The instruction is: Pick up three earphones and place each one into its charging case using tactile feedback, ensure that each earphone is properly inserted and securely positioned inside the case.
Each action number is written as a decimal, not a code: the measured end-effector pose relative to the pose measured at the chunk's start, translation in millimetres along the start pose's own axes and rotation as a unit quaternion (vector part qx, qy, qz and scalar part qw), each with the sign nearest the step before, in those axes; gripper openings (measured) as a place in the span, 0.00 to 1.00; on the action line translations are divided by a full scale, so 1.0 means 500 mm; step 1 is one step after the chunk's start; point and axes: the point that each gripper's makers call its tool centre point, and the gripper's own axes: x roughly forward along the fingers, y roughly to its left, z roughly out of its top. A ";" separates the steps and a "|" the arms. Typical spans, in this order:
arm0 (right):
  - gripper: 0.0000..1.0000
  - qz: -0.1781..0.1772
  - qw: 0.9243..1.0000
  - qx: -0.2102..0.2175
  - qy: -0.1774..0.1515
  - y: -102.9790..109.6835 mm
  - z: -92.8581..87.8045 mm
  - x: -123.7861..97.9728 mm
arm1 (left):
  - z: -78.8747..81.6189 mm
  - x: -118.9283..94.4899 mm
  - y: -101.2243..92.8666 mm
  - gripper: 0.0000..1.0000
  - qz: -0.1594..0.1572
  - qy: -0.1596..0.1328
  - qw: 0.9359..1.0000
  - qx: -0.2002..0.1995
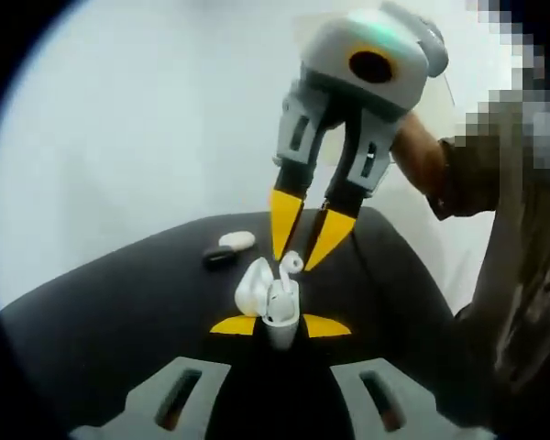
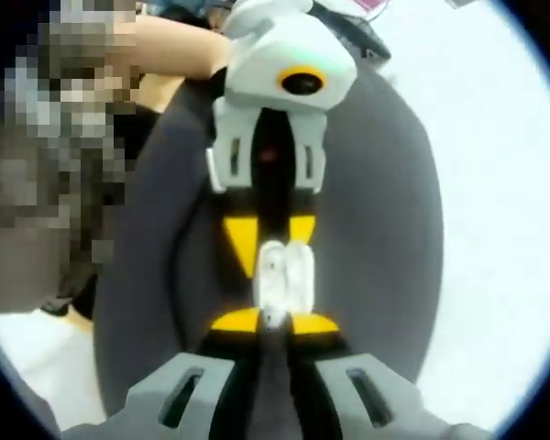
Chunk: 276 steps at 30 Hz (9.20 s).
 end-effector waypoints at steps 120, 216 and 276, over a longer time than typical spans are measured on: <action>0.25 -0.009 0.820 0.202 -0.535 -0.055 -0.029 0.009 | -0.013 -0.001 0.003 0.13 0.006 0.017 0.996 -0.084; 0.22 -0.068 0.485 0.351 -0.798 -0.180 -0.158 -0.314 | 0.006 0.151 0.227 0.29 0.095 0.087 0.991 -0.043; 0.11 -0.098 0.750 0.449 -0.475 -0.155 -0.159 0.040 | 0.044 -0.082 0.176 0.20 0.195 -0.083 0.977 -0.005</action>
